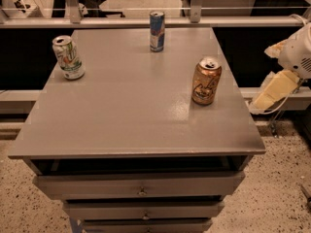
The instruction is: Pick orange can
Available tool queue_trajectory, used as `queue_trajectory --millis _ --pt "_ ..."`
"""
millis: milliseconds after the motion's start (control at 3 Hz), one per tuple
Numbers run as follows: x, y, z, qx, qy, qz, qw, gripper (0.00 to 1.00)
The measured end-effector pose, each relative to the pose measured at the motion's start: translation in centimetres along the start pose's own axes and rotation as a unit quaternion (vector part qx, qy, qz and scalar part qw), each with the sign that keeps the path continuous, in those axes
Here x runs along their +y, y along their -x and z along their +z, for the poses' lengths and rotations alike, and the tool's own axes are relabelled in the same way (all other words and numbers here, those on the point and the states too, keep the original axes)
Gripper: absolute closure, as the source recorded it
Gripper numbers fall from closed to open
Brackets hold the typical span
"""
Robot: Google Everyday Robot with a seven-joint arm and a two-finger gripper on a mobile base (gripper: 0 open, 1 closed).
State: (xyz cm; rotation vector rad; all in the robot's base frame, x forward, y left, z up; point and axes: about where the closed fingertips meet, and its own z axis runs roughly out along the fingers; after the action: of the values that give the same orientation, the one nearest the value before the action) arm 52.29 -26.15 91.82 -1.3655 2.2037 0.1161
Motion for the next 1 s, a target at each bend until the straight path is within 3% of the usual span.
queue_trajectory --millis 333,1000 --pt "-1.5 1.6 2.1 -0.074 -0.01 0.018 0.9971 0.0" --pt "-1.2 5.4 6.0 -0.182 0.015 0.047 0.9821 0.0"
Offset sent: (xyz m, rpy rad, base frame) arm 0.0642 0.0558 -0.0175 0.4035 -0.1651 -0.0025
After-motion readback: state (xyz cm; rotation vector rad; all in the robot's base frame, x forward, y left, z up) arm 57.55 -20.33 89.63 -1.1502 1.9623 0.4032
